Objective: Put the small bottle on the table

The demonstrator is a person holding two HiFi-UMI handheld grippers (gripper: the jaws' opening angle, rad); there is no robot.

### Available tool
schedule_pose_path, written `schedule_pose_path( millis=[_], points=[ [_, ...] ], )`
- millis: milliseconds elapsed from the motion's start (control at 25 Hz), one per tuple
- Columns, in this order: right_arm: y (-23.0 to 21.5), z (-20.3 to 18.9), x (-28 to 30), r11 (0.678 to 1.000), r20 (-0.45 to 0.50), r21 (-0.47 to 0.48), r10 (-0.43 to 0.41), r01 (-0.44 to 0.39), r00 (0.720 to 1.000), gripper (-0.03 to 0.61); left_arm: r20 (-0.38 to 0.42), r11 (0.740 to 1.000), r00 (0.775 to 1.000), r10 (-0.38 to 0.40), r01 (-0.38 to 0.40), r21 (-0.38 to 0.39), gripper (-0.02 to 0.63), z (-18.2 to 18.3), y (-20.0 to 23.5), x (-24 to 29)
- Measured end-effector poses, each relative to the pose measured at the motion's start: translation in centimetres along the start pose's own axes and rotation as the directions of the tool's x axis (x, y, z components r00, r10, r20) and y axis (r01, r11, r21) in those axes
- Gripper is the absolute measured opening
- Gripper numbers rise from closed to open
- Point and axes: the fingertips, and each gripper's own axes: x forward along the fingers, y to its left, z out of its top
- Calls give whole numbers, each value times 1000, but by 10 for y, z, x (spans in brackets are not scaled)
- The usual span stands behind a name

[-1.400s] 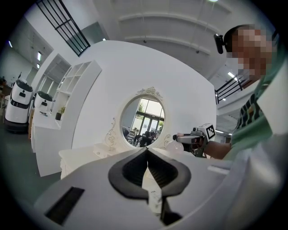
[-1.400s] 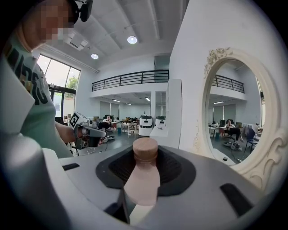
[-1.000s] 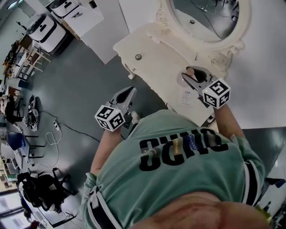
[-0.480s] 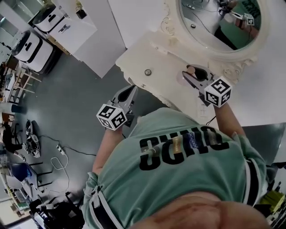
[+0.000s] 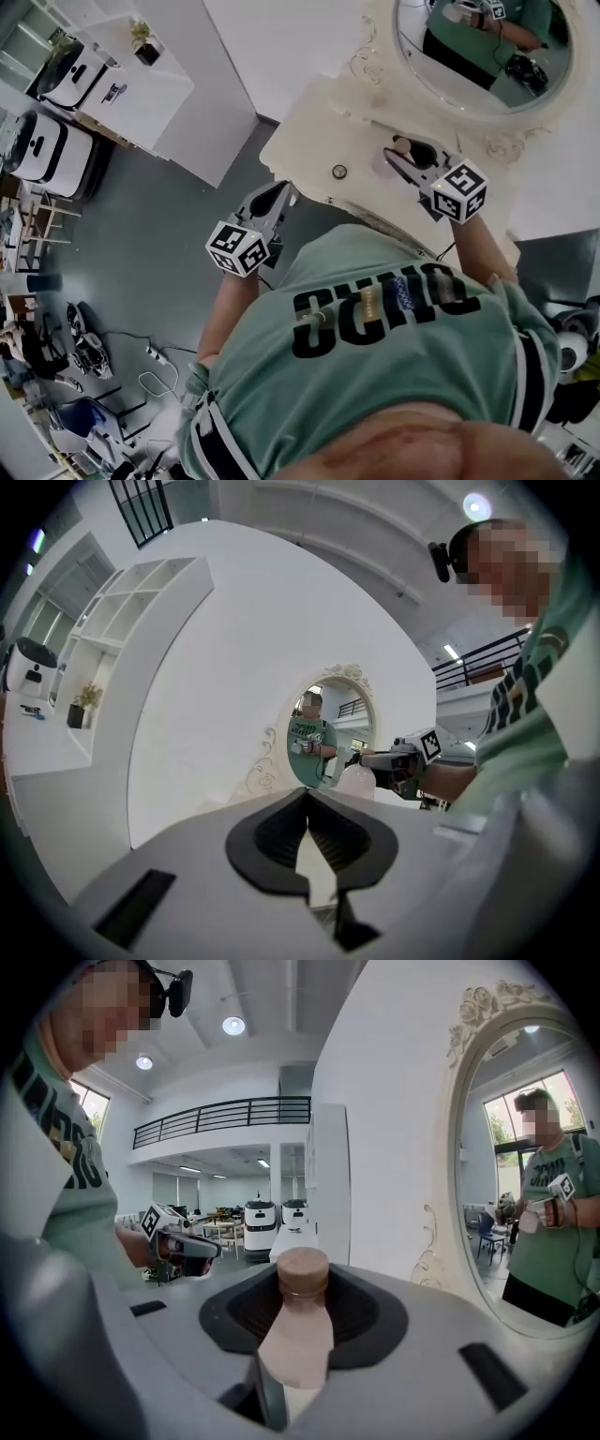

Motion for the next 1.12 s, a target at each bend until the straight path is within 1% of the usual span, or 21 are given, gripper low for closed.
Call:
schedule_pose_path(
  millis=[160,320,480,640,720,880,1000,1120],
  points=[
    [-4,0,12,999,-23,14,-39,39,999,127,-16,999,999,-44,44,-16,11,2,19,9],
    [-18,-2,18,997,-33,27,-69,70,997,127,-29,997,997,-73,73,-26,11,2,30,23],
    [-39,-9,24,996,-29,42,-75,76,997,127,-44,997,996,-78,76,-33,11,-3,41,43],
    [-58,-13,22,996,-30,52,-67,69,997,127,-56,997,996,-74,72,-32,11,-3,39,62],
    [-71,-19,22,997,-27,54,-48,49,998,127,-62,998,996,-57,55,-28,11,-6,39,74],
    [-113,-27,26,999,-11,31,11,-10,1000,127,-61,1000,998,5,-6,-15,11,-11,42,115],
    [-137,-28,26,998,-6,6,65,-65,998,127,-56,998,997,58,-59,-27,11,-7,34,141],
    [-158,-21,30,994,-6,-28,102,-102,995,127,-63,996,995,84,-85,-28,11,1,30,163]
  ],
)
